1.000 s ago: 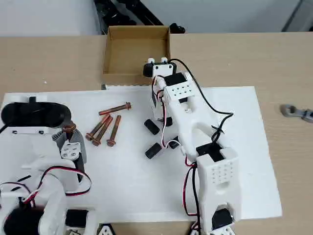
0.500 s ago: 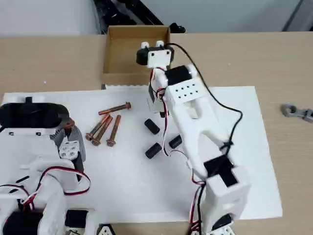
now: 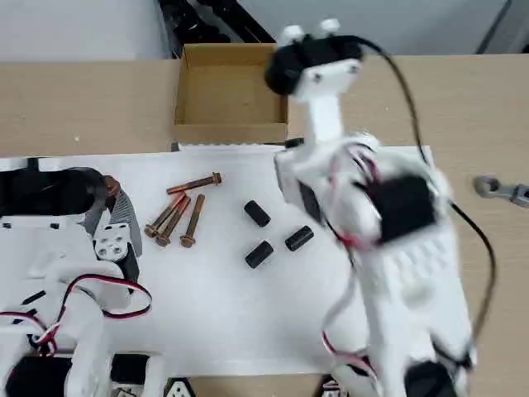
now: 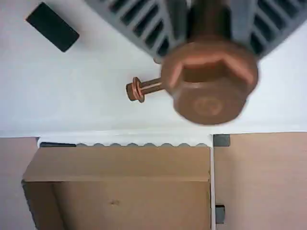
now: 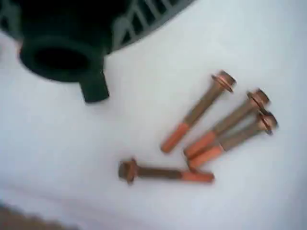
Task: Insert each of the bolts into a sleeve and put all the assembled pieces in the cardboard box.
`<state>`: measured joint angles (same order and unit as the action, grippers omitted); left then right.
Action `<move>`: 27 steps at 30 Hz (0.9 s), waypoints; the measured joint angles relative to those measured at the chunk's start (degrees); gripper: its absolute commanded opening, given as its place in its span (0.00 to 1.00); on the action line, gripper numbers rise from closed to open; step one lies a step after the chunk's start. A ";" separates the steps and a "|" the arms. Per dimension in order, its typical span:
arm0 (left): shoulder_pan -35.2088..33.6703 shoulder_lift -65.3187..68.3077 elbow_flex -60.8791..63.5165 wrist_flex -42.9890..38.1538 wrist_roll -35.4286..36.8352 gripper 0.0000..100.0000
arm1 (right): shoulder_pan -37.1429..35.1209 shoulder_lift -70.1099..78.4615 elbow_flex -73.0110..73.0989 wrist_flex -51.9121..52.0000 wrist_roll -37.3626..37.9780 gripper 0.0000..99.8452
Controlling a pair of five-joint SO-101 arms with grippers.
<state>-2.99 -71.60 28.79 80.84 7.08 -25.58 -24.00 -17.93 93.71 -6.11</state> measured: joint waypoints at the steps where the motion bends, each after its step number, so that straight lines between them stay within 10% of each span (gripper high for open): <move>1: 0.00 0.00 0.00 0.00 0.00 0.00 | 0.00 -2.73 0.97 0.00 0.00 0.00; 13: 0.18 0.26 0.00 -9.41 0.00 0.00 | -8.00 -38.24 35.16 -3.69 0.00 0.01; 27: 10.37 0.44 3.78 -15.38 0.09 0.00 | -8.18 -78.15 94.07 -47.56 -0.18 0.01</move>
<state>7.38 -71.16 32.57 65.45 7.16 -33.76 -102.15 76.13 46.15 -6.29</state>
